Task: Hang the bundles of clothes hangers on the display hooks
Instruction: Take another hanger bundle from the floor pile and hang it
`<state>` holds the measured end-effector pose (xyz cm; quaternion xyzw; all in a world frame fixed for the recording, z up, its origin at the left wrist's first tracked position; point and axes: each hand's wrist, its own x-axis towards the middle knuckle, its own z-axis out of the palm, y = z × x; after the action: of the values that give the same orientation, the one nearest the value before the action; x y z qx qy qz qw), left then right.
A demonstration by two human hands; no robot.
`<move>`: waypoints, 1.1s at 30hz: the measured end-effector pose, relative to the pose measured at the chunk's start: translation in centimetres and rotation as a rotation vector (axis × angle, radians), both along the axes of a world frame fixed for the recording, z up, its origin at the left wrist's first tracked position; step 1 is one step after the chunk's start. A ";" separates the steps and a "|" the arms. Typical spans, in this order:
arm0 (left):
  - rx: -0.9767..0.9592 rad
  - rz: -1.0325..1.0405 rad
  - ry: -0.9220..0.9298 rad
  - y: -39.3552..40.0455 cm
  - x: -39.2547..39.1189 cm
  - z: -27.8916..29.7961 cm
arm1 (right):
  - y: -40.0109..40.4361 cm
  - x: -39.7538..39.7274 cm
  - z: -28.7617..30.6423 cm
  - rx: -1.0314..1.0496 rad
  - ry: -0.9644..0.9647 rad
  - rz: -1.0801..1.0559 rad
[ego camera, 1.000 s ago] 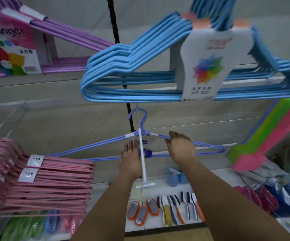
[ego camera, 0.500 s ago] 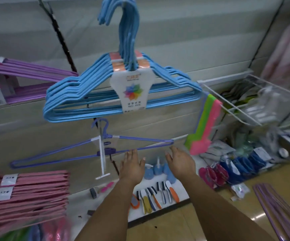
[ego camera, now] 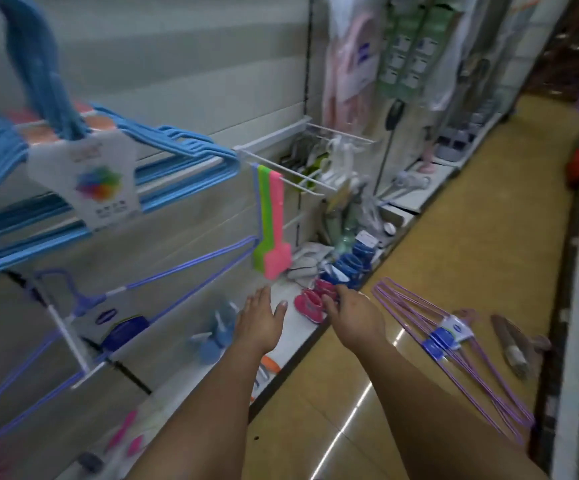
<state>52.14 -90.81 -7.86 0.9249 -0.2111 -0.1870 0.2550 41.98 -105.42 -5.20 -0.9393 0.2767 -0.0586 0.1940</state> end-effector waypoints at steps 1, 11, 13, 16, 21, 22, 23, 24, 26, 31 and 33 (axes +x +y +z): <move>-0.009 -0.034 0.002 -1.0 -0.6 -0.1 | -0.6 -1.2 0.0 0.003 -0.008 -0.034; -0.077 -0.358 0.023 -12.6 -7.3 0.0 | -7.9 -12.3 0.9 -0.003 0.025 -0.391; -0.075 -0.408 0.029 -15.3 -8.8 0.2 | -10.0 -14.3 0.8 0.016 0.034 -0.462; -0.095 -0.493 0.015 -19.2 -10.7 0.4 | -13.3 -16.9 0.4 0.025 0.035 -0.528; -0.072 -0.576 0.000 -26.5 -12.9 0.9 | -20.0 -20.3 -0.1 0.055 0.001 -0.603; -0.080 -0.597 -0.007 -28.4 -13.4 1.1 | -21.6 -21.1 -0.1 0.060 -0.018 -0.616; -0.086 -0.615 -0.009 -30.0 -13.9 1.4 | -23.0 -21.8 -0.1 0.065 -0.038 -0.628; -0.090 -0.624 -0.009 -31.4 -14.3 1.6 | -24.3 -22.5 -0.1 0.068 -0.062 -0.637; -0.079 -0.640 -0.022 -34.6 -15.4 2.0 | -27.4 -24.1 -0.3 0.075 -0.099 -0.647; -0.089 -0.651 0.001 -40.9 -17.8 1.1 | -33.3 -27.6 -1.0 0.066 -0.064 -0.710; -0.089 -0.670 -0.014 -43.0 -18.5 0.4 | -35.2 -28.6 -1.4 0.076 -0.046 -0.732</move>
<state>33.63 -133.80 -7.49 0.7935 -0.5129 -0.2446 0.2178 13.34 -140.62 -6.63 -0.7686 0.5921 -0.1350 0.2010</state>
